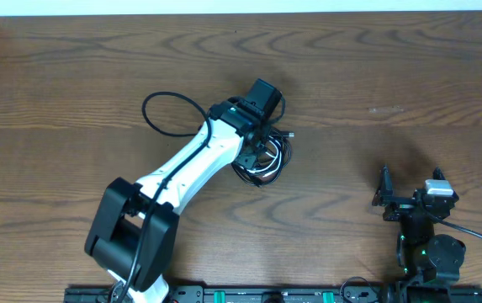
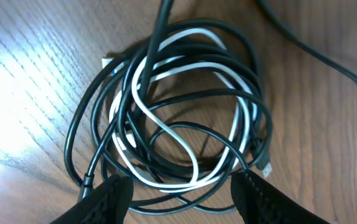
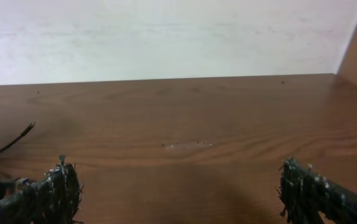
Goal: Untangle cables
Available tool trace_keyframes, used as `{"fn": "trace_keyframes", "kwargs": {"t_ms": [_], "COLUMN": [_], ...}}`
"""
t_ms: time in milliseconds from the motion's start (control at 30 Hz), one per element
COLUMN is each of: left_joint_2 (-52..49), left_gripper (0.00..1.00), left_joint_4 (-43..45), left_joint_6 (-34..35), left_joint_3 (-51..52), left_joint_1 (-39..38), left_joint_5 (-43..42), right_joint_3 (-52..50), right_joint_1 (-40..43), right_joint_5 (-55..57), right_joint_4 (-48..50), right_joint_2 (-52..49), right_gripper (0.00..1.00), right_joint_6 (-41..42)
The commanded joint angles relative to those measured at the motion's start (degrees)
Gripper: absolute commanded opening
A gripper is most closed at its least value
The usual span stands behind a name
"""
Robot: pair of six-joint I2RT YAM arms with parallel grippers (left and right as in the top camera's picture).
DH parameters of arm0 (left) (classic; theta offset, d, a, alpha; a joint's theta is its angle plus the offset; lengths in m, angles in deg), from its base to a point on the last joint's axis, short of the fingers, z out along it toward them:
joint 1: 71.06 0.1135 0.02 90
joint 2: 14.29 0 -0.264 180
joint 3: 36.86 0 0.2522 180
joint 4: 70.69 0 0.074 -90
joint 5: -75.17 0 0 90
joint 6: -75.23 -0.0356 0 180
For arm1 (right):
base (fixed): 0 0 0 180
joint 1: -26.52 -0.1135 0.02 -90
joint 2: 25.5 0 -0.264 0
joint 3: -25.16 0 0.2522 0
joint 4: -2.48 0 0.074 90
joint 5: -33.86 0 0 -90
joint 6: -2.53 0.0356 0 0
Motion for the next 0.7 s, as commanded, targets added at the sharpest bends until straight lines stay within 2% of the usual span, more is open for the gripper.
{"fn": "trace_keyframes", "kwargs": {"t_ms": [0, 233, 400, 667], "left_joint_2": [-1.27, -3.96, -5.22, -5.60], "left_gripper": [0.58, 0.57, 0.49, 0.49], "left_joint_4": [-0.22, -0.22, -0.17, 0.46], "left_joint_6": [2.93, 4.96, 5.55, 5.73], "left_joint_3": [0.15, 0.15, 0.15, 0.15], "left_joint_1": [0.09, 0.09, 0.09, 0.09], "left_joint_5": [-0.72, -3.56, -3.58, -3.26], "right_joint_3": [-0.11, -0.11, -0.11, -0.11], "right_joint_1": [0.09, 0.09, 0.09, 0.09], "right_joint_5": [0.39, 0.39, 0.39, 0.39], "right_joint_4": [-0.24, -0.26, -0.26, -0.24], "right_joint_2": [0.02, 0.02, 0.02, 0.02], "right_gripper": [0.99, 0.99, 0.99, 0.99], "right_joint_6": [0.57, 0.57, 0.55, 0.57]}}
